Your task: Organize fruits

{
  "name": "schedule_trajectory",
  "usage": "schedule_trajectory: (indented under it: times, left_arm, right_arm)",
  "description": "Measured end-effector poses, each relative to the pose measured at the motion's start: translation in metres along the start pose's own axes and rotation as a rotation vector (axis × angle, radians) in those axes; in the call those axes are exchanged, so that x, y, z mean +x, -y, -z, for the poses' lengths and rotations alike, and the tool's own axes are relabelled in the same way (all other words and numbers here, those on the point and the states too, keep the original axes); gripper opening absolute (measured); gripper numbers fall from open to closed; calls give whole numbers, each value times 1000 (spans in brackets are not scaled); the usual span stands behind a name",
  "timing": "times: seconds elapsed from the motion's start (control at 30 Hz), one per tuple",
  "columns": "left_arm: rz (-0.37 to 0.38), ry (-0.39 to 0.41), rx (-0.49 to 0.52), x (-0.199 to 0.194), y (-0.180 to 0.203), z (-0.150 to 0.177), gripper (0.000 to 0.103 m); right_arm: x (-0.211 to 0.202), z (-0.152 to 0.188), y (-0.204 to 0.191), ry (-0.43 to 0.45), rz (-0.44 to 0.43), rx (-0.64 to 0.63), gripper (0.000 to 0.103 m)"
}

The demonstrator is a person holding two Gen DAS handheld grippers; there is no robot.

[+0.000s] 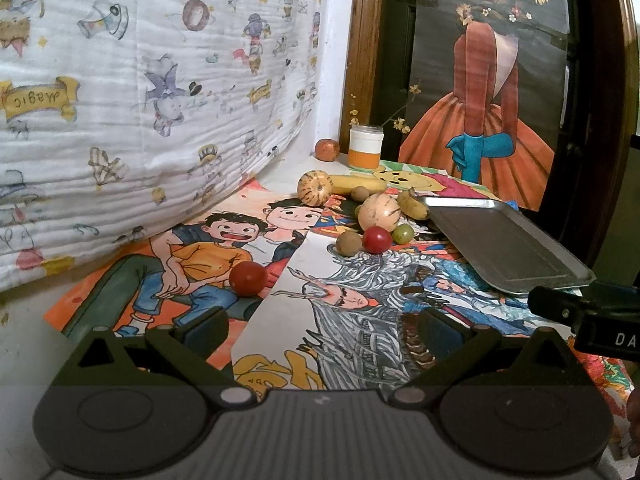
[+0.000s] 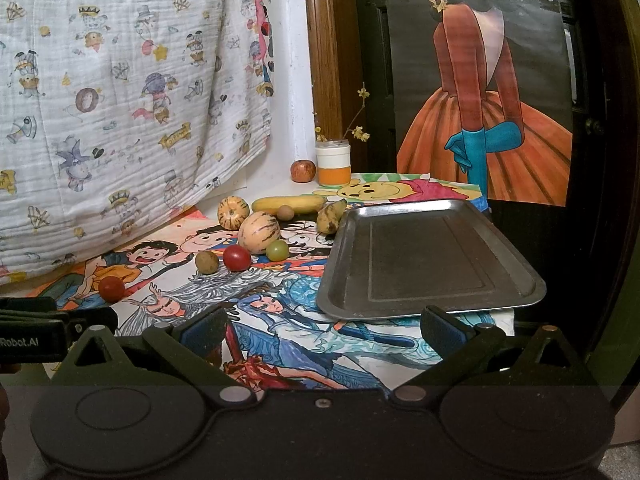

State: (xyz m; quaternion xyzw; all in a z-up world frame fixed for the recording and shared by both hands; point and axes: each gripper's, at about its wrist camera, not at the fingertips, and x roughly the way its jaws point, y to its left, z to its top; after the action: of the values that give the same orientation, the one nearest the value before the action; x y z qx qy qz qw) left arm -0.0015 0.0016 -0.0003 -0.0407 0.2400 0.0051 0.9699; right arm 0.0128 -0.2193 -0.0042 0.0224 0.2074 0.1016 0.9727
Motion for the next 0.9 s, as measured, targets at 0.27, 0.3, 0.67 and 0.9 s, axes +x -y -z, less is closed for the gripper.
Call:
schedule_trajectory:
  times: [0.27, 0.3, 0.67, 0.9]
  left_arm:
    - [1, -1, -1, 0, -1, 0, 103]
    - [1, -1, -1, 0, -1, 0, 103]
    - [7, 3, -17, -3, -2, 1, 103]
    - [3, 3, -26, -4, -4, 1, 103]
  right_arm:
    - [0, 0, 0, -1, 0, 0, 103]
    - [0, 0, 0, -1, 0, 1, 103]
    - [-1, 0, 0, -5, 0, 2, 103]
    - [-1, 0, 0, -6, -1, 2, 103]
